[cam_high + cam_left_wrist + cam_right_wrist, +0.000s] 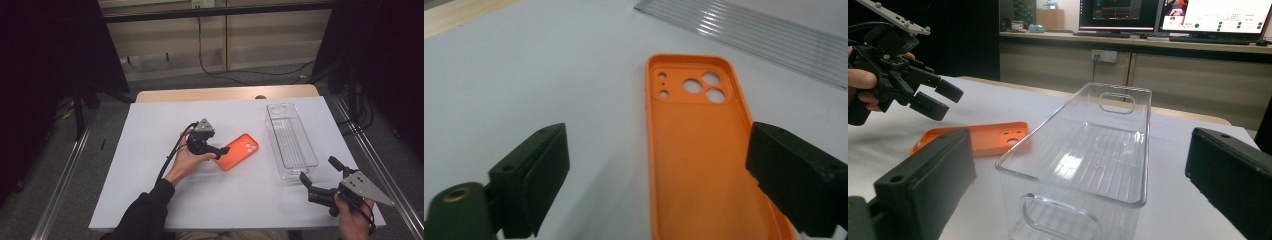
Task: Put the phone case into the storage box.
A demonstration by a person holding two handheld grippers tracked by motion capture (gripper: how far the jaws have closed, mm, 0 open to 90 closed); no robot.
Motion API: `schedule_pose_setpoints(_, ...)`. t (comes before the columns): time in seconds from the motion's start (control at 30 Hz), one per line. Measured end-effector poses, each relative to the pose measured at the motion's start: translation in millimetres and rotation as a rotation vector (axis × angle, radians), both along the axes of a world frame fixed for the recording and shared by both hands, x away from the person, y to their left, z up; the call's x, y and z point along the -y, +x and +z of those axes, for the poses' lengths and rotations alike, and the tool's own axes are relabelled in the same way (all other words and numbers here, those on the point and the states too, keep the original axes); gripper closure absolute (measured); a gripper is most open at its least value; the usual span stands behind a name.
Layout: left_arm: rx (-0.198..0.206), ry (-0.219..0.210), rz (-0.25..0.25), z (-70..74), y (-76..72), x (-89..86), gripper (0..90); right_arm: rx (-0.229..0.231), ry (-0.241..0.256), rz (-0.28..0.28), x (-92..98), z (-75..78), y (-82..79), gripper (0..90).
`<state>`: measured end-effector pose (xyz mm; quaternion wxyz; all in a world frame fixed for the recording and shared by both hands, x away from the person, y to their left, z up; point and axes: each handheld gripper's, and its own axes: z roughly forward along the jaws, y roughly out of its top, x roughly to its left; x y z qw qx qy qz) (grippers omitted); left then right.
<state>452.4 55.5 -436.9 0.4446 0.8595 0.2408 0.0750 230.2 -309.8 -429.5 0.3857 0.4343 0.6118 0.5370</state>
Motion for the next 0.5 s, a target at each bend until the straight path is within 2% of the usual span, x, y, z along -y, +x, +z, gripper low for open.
schedule_pose_setpoints(0.07,-0.011,0.004,0.005,-0.3,-0.1,3.1,7.6,0.002,0.001,0.0,0.2,0.0,0.1,0.0)
schedule_pose_setpoints(0.17,-0.051,0.006,-0.004,0.4,-0.5,7.4,5.1,0.001,0.0,-0.001,0.1,0.0,0.2,0.0)
schedule_pose_setpoints(0.27,-0.031,0.024,-0.025,1.3,-1.9,12.3,4.9,0.0,0.002,0.001,-0.4,-0.1,0.4,0.0)
schedule_pose_setpoints(0.37,-0.056,0.032,-0.027,0.8,-0.7,17.5,4.5,0.002,0.0,0.002,-0.3,-0.1,0.5,0.0)
schedule_pose_setpoints(0.47,-0.068,0.076,-0.018,-2.1,0.1,24.4,4.8,0.001,-0.001,0.0,0.0,0.1,0.1,0.0)
schedule_pose_setpoints(0.5,-0.061,0.094,-0.025,-2.6,0.2,26.8,5.2,0.001,-0.001,0.0,0.0,0.0,0.1,0.0)
